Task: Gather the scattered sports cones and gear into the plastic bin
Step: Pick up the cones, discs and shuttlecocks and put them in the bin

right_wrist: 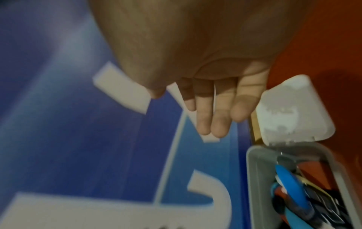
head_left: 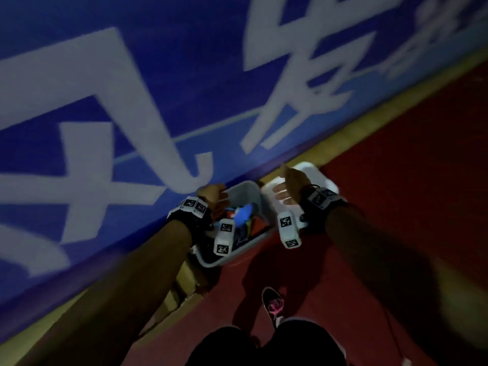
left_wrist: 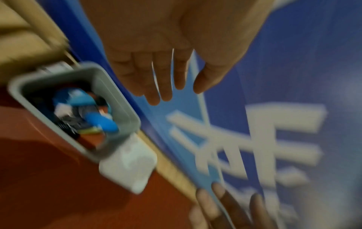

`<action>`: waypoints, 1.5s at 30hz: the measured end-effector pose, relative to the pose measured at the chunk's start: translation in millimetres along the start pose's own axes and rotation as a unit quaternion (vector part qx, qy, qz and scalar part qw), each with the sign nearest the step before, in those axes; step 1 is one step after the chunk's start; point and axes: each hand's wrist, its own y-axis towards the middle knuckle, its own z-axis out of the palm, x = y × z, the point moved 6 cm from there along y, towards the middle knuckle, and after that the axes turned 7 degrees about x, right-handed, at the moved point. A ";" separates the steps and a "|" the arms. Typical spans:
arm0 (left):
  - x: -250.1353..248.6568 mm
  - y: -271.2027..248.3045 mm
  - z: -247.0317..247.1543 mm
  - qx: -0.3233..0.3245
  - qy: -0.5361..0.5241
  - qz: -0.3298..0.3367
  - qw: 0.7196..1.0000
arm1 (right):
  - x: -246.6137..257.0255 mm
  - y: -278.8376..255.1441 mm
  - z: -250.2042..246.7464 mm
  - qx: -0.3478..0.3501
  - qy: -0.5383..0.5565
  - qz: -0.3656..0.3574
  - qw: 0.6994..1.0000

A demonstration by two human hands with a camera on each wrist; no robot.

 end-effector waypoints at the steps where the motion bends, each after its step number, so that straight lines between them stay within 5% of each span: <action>1: -0.7 -2.4 24.9 0.037 0.029 0.013 0.999 | -9.7 -21.1 -16.4 -0.028 0.016 -0.008 0.999; 5: 31.2 -27.6 135.0 0.193 0.143 0.012 0.971 | -82.2 -126.2 -77.9 -0.171 0.119 -0.007 0.978; 9: 124.3 -116.6 252.1 0.345 0.275 -0.011 0.897 | -191.0 -261.1 -132.3 -0.302 0.159 0.014 0.940; 18: 383.9 -373.2 453.5 0.524 0.503 0.046 0.686 | -451.9 -602.2 -182.3 -0.554 0.387 0.007 0.737; 23: 579.8 -540.1 523.2 0.591 0.581 0.103 0.550 | -606.9 -787.2 -153.4 -0.643 0.436 0.007 0.630; 25: 631.8 -579.4 533.6 0.607 0.592 0.122 0.515 | -642.5 -836.0 -141.7 -0.652 0.444 0.023 0.614; 32: 829.8 -742.8 572.8 0.664 0.609 0.147 0.408 | -786.3 -1037.4 -117.1 -0.717 0.507 0.029 0.477; 39: 993.3 -832.4 632.2 0.686 0.646 0.168 0.289 | -903.0 -1150.2 -138.0 -0.727 0.551 0.038 0.407; 42: 1065.7 -881.7 681.2 0.702 0.641 0.244 0.194 | -952.8 -1208.9 -170.5 -0.748 0.522 0.084 0.401; 45: 1126.1 -943.7 730.9 0.710 0.630 0.308 0.070 | -993.4 -1277.9 -209.4 -0.764 0.433 0.202 0.433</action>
